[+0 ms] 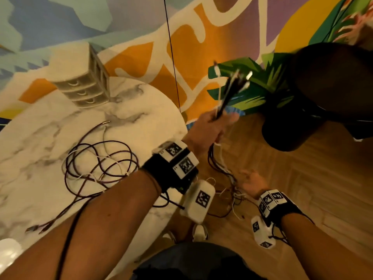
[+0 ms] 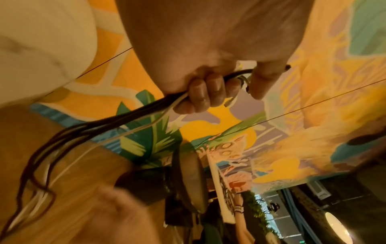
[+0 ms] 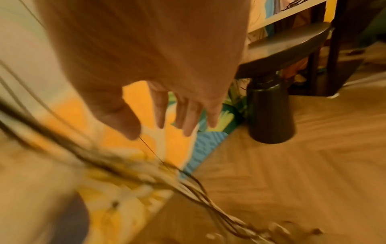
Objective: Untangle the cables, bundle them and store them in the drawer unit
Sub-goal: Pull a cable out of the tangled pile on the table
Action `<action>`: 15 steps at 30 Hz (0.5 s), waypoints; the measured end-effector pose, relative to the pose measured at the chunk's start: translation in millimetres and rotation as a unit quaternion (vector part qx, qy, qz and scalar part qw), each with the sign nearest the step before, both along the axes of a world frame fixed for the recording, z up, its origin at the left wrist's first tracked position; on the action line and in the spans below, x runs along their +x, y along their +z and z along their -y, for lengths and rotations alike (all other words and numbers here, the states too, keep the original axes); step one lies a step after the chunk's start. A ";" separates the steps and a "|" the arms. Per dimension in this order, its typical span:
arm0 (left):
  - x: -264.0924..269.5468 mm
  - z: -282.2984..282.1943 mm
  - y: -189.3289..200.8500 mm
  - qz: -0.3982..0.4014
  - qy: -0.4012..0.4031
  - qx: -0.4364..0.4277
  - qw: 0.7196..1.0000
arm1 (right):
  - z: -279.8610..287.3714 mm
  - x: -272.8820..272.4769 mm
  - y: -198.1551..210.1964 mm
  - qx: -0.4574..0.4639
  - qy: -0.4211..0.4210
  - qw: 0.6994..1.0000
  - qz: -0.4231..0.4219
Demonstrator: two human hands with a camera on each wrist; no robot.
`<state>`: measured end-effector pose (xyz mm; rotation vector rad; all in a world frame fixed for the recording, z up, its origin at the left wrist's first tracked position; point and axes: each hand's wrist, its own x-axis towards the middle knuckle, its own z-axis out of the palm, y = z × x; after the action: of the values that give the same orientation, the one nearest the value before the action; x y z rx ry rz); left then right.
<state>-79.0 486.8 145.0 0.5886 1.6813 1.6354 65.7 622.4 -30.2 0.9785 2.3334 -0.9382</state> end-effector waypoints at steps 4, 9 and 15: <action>19.3 -4.3 -36.7 0.061 -0.067 -0.051 0.995 | 10.9 -16.6 55.8 -0.231 -0.071 0.939 -0.246; 36.6 5.6 -46.1 0.031 -0.085 -0.143 0.986 | 24.3 -38.9 116.2 -0.568 -0.122 0.745 -0.328; 45.9 27.3 -46.6 -0.087 -0.143 -0.239 0.957 | 50.7 -54.9 118.8 -0.463 -0.094 0.847 -0.245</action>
<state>-33.1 459.4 98.3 0.7035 1.9281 0.9479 10.7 571.7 88.6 0.5704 1.6979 -2.3059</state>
